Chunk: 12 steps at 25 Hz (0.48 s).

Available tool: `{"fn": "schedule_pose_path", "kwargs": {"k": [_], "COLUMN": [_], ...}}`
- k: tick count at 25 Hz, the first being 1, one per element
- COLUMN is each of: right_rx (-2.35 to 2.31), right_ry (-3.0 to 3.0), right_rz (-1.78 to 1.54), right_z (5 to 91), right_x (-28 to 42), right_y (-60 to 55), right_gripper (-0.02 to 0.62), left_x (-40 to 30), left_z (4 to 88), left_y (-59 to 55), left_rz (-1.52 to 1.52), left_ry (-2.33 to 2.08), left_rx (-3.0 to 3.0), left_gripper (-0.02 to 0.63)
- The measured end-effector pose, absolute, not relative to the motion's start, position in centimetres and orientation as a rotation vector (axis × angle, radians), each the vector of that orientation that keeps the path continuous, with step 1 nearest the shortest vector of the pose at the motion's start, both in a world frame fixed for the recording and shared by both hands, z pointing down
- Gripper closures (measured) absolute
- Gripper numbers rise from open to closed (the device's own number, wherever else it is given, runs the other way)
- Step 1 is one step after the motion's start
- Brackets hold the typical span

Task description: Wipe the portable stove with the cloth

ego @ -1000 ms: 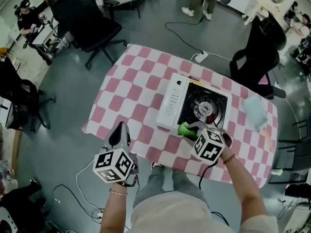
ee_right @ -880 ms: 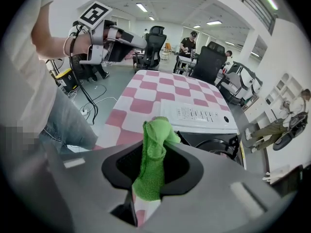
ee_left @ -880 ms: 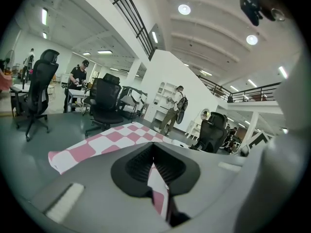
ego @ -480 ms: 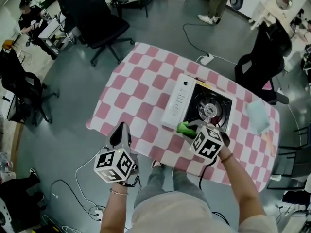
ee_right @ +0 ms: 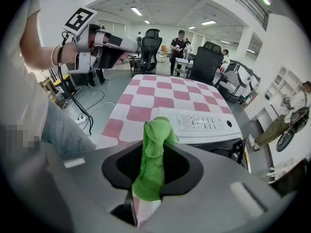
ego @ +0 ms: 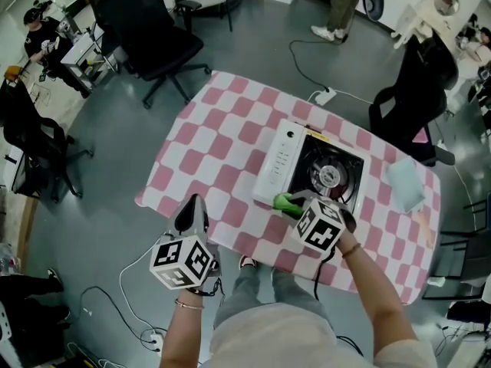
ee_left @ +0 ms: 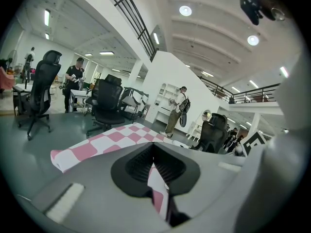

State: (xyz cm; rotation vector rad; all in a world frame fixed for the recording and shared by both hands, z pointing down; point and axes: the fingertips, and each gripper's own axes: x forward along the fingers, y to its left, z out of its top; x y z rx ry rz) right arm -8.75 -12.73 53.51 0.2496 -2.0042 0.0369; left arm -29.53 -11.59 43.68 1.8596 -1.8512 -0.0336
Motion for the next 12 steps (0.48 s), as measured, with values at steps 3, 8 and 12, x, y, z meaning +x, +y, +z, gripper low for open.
{"fn": "schedule_pose_path", "kwargs": {"k": [3,8,12], "right_rx": [0.258,0.285,0.308], "right_ry": [-2.004,-2.028,-2.052], "right_rz": [0.033,0.036,0.060], "right_z": [53.5,52.9,52.3], "right_x": [-8.6,-8.2,-7.8], "right_y": [-12.6,-12.4,-12.2], "right_gripper": [0.497,0.497,0.497], "left_x": [-29.1,-28.5,-27.5], "left_z": [43.8,43.5,42.9], "left_y": [-11.7,-12.1,-12.9], "left_rz": [-0.030,-0.026,-0.015], "left_ry": [-1.841,-1.822,-1.801], "left_rx": [1.863,1.881,1.914], "left_gripper": [0.606,0.606,0.606]}}
